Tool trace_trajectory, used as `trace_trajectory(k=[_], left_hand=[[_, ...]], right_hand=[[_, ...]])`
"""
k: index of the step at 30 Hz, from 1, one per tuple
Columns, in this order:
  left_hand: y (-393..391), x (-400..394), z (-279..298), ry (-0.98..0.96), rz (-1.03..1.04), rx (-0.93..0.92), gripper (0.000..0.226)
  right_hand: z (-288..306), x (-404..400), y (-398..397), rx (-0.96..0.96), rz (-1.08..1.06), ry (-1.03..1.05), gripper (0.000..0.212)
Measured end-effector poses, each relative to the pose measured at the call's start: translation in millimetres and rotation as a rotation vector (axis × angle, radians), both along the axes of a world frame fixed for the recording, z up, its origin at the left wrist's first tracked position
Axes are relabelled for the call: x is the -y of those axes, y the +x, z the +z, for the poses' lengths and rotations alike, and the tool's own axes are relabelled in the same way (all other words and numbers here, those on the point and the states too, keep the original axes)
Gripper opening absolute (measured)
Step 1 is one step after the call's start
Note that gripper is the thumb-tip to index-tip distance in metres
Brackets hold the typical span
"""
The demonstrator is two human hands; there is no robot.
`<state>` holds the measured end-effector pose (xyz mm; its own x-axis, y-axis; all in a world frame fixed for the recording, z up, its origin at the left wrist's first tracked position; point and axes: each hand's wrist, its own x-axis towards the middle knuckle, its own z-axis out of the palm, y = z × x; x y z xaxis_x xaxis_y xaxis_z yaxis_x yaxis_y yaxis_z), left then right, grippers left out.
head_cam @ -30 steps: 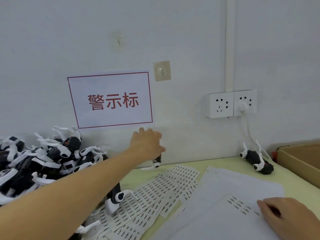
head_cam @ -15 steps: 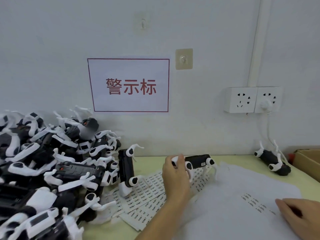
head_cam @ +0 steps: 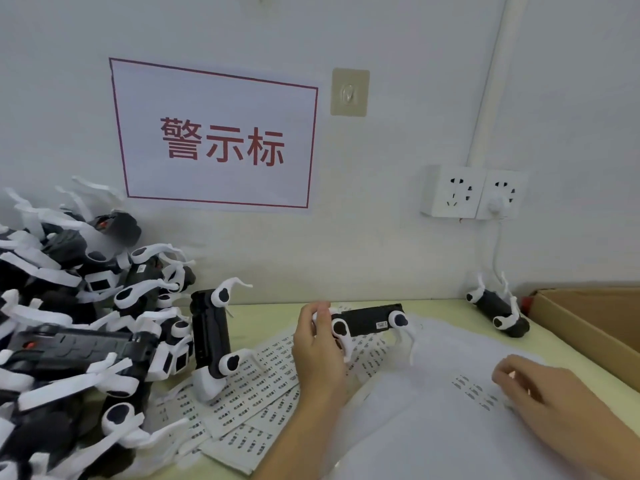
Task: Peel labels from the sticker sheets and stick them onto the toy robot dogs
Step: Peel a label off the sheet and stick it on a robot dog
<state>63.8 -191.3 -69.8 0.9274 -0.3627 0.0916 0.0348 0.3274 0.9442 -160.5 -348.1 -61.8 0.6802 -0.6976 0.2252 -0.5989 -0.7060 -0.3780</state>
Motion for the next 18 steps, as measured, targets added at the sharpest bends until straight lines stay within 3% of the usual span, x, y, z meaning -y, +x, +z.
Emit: trace_trajectory(k=[3, 7, 12, 18], left_hand=[[3, -2, 2, -0.085, -0.037, -0.077, 0.038], [4, -3, 3, -0.134, -0.098, -0.122, 0.035], [2, 2, -4, -0.034, -0.155, -0.039, 0.037], [-2, 3, -6, 0.039, -0.231, 0.062, 0.020]], right_hand=[[2, -30, 26, 0.314, 0.130, 0.258, 0.013], [1, -56, 63, 0.566, 0.254, 0.577, 0.063], [-10, -69, 88, 0.780, 0.282, 0.655, 0.041], [-17, -62, 85, 0.805, 0.281, 0.686, 0.039]])
